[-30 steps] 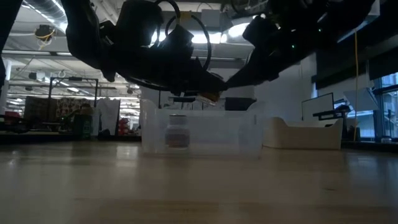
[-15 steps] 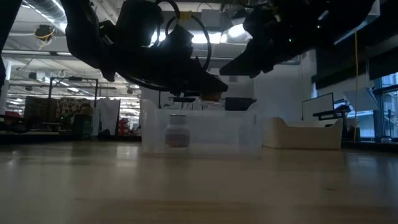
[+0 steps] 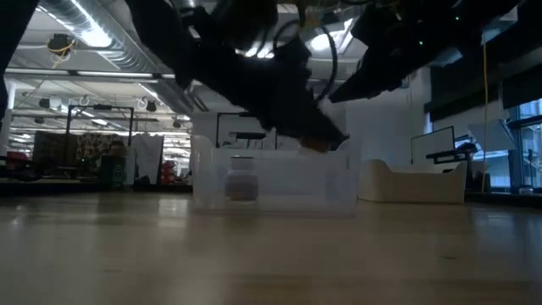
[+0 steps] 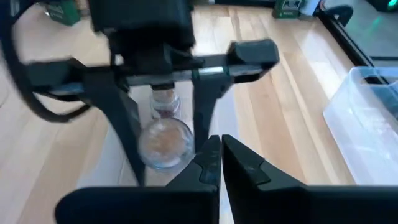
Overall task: Sort spices by type
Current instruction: Put the top left transparent seasoning bottle into the bottom transparent bin
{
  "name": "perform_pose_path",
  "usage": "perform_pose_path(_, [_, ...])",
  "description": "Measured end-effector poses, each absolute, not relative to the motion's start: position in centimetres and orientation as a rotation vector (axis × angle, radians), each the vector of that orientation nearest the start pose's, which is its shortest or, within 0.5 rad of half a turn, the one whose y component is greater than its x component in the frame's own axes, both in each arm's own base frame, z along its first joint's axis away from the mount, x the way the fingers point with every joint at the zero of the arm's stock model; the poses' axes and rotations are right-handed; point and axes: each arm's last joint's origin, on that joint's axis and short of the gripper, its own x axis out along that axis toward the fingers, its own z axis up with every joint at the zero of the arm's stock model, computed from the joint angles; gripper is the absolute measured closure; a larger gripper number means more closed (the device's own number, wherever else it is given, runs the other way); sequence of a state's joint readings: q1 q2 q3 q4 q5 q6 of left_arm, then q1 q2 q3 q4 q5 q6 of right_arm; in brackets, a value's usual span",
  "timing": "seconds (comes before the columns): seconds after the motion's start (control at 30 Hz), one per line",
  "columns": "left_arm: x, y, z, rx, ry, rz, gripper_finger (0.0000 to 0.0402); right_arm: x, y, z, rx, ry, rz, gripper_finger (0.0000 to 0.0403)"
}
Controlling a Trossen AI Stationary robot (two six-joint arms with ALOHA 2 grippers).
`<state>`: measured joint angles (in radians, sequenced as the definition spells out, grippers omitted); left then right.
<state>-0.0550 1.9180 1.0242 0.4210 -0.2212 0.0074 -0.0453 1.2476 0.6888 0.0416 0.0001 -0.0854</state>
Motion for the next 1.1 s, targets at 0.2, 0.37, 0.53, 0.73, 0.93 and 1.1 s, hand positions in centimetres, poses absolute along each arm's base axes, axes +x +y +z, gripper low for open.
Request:
perform_pose_path(0.2, [39.8,-1.4,13.9,0.071,0.497,0.166,0.0222,25.8,-1.1,22.4,-0.063,0.556,-0.012,0.0386])
perform_pose_path(0.37, [40.0,-1.4,13.0,0.076,0.512,0.165,0.0222,25.8,-1.1,22.3,-0.063,0.556,-0.011,0.0386])
perform_pose_path(0.53, [40.1,-1.1,12.5,0.077,0.522,0.176,0.0222,25.8,-1.1,22.3,-0.062,0.558,-0.012,0.0386])
perform_pose_path(0.73, [40.1,-1.0,12.3,0.077,0.531,0.177,0.0222,25.8,-1.1,22.3,-0.062,0.557,-0.012,0.0386])
perform_pose_path(0.93, [40.1,-1.2,12.3,0.074,0.524,0.174,0.0222,25.8,-1.1,22.3,-0.062,0.557,-0.012,0.0386])
perform_pose_path(1.1, [40.1,-1.2,12.2,0.075,0.528,0.171,0.0219,25.9,-0.9,22.1,-0.042,0.563,0.053,0.0386])
